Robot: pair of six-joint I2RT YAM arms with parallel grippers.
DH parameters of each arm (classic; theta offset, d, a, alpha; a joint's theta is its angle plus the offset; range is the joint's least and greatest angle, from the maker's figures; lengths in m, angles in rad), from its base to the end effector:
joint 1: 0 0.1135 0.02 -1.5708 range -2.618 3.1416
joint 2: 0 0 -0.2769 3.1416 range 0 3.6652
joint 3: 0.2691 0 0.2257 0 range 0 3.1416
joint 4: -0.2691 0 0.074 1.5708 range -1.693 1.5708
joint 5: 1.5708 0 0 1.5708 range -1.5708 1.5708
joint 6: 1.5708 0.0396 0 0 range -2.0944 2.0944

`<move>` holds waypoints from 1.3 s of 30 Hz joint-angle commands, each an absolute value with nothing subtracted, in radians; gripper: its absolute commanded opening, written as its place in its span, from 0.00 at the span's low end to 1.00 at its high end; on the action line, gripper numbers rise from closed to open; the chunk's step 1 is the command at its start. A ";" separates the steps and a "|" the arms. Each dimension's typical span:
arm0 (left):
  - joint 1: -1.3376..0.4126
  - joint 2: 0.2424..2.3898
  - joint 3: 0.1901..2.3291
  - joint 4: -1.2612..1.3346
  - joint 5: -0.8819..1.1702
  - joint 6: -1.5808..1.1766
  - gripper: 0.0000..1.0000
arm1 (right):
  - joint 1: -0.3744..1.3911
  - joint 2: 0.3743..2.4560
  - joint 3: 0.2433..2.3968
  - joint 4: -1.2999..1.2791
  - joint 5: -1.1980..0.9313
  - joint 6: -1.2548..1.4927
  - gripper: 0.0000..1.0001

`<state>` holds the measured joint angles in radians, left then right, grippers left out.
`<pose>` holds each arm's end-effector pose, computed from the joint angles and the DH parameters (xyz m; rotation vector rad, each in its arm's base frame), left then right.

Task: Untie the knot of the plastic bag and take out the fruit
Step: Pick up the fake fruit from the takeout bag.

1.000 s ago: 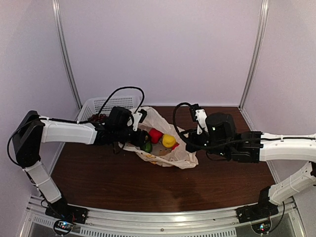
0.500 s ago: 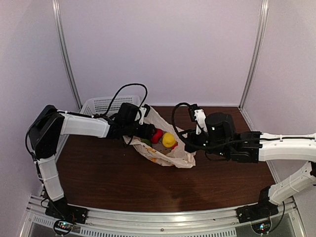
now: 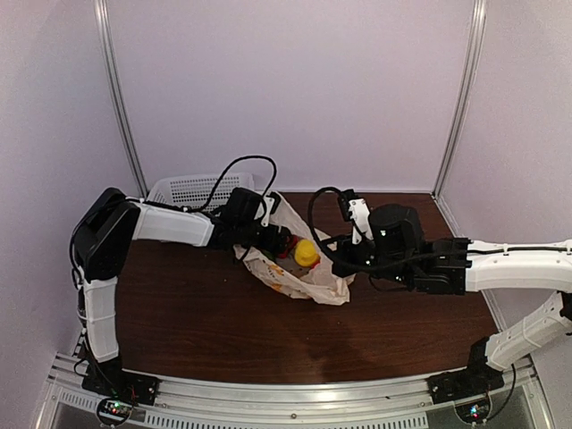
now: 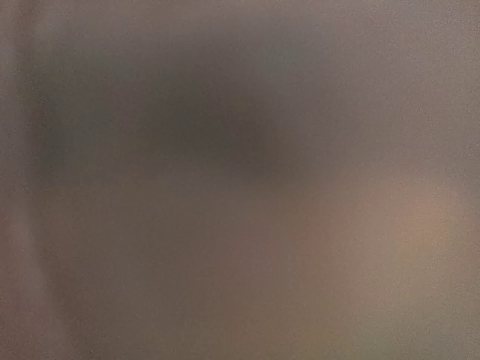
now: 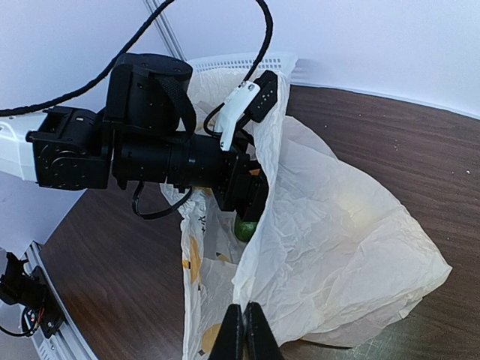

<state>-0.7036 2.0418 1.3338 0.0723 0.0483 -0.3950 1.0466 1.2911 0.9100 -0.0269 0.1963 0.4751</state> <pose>0.3353 -0.2870 0.1969 0.3789 2.2549 -0.6498 0.1425 0.2311 0.3096 -0.4515 2.0084 0.7844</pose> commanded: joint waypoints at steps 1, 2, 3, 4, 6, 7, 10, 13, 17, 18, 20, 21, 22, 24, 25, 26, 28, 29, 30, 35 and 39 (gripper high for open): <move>-0.693 2.095 1.390 0.053 0.016 -0.390 0.90 | 1.042 1.300 0.931 -0.019 0.180 0.480 0.01; -0.693 2.100 1.394 0.052 0.015 -0.387 0.90 | 1.042 1.302 0.931 -0.018 0.180 0.481 0.01; -0.693 2.106 1.400 0.051 0.017 -0.385 0.90 | 1.042 1.304 0.931 -0.017 0.178 0.481 0.01; -0.693 2.112 1.406 0.051 0.016 -0.384 0.90 | 1.042 1.305 0.931 -0.017 0.177 0.482 0.01; -0.693 2.127 1.418 0.051 -0.018 -0.383 0.90 | 1.042 1.307 0.930 -0.016 0.174 0.484 0.01; -0.693 2.139 1.425 0.049 -0.022 -0.383 0.90 | 1.042 1.307 0.930 -0.015 0.173 0.483 0.01; -0.693 2.161 1.448 0.042 -0.033 -0.386 0.89 | 1.042 1.307 0.928 -0.014 0.172 0.485 0.01; -0.693 2.173 1.452 0.050 -0.035 -0.388 0.83 | 1.042 1.305 0.927 -0.015 0.173 0.485 0.01; -0.693 2.177 1.456 0.051 -0.042 -0.383 0.71 | 1.042 1.307 0.925 -0.017 0.173 0.486 0.01; -0.693 2.177 1.456 0.051 -0.044 -0.381 0.68 | 1.042 1.308 0.925 -0.017 0.173 0.486 0.01; -0.693 2.177 1.457 0.050 -0.043 -0.377 0.65 | 1.042 1.311 0.925 -0.014 0.171 0.487 0.01; -0.693 2.177 1.457 0.049 -0.042 -0.376 0.63 | 1.042 1.313 0.925 -0.013 0.170 0.488 0.01; -0.693 2.176 1.457 0.046 -0.042 -0.376 0.61 | 1.042 1.314 0.925 -0.012 0.169 0.489 0.00; -0.693 2.173 1.454 0.043 -0.039 -0.376 0.57 | 1.042 1.315 0.925 -0.011 0.170 0.488 0.00; -0.693 2.166 1.450 0.042 -0.035 -0.376 0.56 | 1.042 1.313 0.926 -0.011 0.172 0.489 0.00; -0.693 2.157 1.444 0.043 -0.025 -0.375 0.54 | 1.042 1.311 0.926 -0.012 0.175 0.489 0.00; -0.693 2.119 1.422 0.057 -0.005 -0.372 0.52 | 1.042 1.305 0.925 -0.015 0.187 0.490 0.00; -0.693 2.099 1.407 0.064 -0.001 -0.371 0.51 | 1.042 1.301 0.924 -0.016 0.195 0.490 0.00; -0.693 2.076 1.394 0.068 0.034 -0.367 0.51 | 1.042 1.297 0.923 -0.018 0.199 0.489 0.00; -0.695 1.960 1.282 0.102 0.106 -0.354 0.50 | 1.040 1.296 0.924 -0.021 0.215 0.491 0.00; -0.700 1.880 1.192 0.109 0.160 -0.349 0.49 | 1.040 1.299 0.925 -0.018 0.224 0.492 0.00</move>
